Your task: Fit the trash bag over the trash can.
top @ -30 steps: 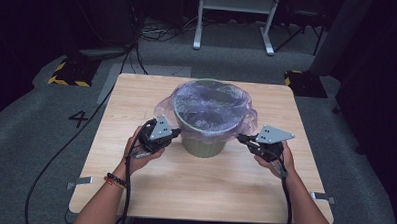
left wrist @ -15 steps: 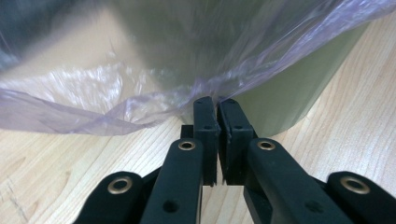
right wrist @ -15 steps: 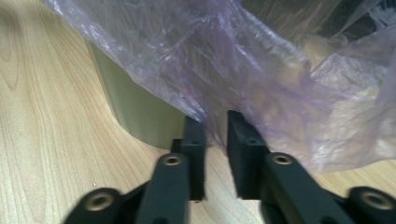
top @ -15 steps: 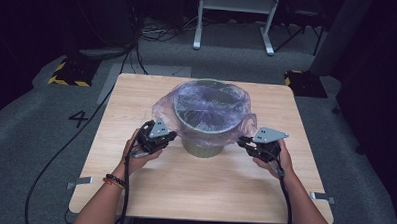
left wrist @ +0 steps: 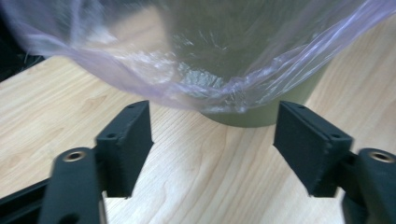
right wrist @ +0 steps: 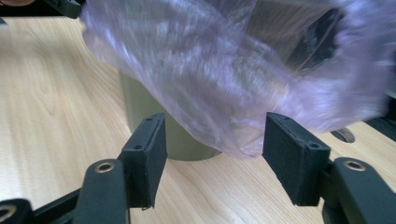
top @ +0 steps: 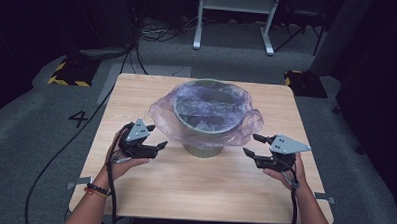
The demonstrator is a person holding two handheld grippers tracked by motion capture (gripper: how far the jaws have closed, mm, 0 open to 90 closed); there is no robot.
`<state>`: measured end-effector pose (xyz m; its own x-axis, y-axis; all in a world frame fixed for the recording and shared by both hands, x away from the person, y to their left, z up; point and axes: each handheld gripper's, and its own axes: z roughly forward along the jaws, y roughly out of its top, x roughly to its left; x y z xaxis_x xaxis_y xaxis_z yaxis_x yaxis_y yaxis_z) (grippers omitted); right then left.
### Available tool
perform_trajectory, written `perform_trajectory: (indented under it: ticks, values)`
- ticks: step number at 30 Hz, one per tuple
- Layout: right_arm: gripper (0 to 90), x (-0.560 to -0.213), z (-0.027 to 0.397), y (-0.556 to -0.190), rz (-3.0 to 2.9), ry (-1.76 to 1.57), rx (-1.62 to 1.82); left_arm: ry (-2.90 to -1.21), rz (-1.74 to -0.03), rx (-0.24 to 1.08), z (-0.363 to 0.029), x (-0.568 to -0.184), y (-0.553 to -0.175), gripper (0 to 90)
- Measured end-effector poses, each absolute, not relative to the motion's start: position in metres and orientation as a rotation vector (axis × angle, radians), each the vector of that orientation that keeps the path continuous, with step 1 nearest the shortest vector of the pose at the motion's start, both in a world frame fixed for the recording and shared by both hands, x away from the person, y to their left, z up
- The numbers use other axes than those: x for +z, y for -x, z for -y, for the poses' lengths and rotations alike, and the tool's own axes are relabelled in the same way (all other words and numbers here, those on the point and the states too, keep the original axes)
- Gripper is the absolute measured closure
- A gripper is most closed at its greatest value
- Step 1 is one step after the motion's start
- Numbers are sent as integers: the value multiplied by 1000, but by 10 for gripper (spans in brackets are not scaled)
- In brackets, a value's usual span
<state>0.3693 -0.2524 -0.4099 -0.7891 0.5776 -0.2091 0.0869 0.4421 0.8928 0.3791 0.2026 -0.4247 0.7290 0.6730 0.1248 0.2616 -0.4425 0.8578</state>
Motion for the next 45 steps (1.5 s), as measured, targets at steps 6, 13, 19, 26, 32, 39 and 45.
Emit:
perform_trajectory:
  ticks: [6, 13, 19, 26, 32, 39, 45]
  values:
    - [418, -393, 269, -357, -2113, -565, 1389, -1940, -740, 570, -222, -412, -376, 200]
    - [389, -364, 269, -365, -2005, -619, 1356, -1948, -703, 598, -212, -396, -389, 186]
    - [355, -349, 255, -393, -2054, -618, 1293, -1964, -693, 648, -199, -382, -407, 249]
    - [661, -347, 245, -425, -2118, -591, 1208, -1968, -667, 671, -193, -372, -431, 560]
    - [823, -351, 242, -442, -2131, -589, 1201, -1991, -658, 668, -185, -374, -447, 676]
    - [897, -349, 233, -457, -2085, -599, 1229, -1963, -648, 668, -180, -375, -459, 848]
    - [900, -346, 228, -471, -2062, -626, 1257, -1927, -670, 666, -184, -370, -471, 896]
